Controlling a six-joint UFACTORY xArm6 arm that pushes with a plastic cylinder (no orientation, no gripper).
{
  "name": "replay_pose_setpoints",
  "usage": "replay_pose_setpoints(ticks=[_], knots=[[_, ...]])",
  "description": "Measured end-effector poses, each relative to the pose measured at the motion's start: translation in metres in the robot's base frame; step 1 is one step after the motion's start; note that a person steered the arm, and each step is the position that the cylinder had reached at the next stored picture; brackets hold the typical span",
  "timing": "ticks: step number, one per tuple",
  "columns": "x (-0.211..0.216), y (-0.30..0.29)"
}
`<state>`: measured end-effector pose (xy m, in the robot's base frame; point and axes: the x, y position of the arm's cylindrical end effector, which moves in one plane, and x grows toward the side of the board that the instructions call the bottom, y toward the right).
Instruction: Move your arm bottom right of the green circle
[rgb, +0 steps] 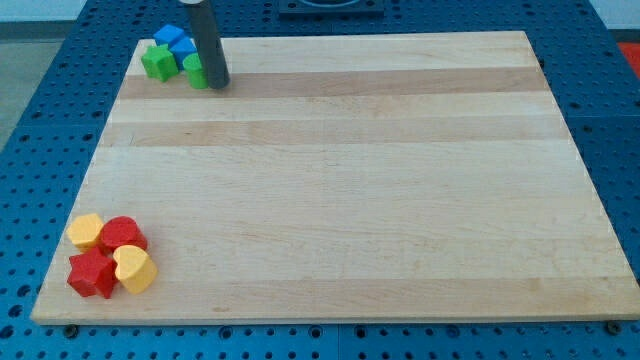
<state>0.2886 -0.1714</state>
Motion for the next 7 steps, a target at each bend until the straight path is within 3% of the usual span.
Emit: replay_pose_setpoints(ticks=[2, 4, 7], knots=[[0.000, -0.025], [0.000, 0.017], [0.016, 0.018]])
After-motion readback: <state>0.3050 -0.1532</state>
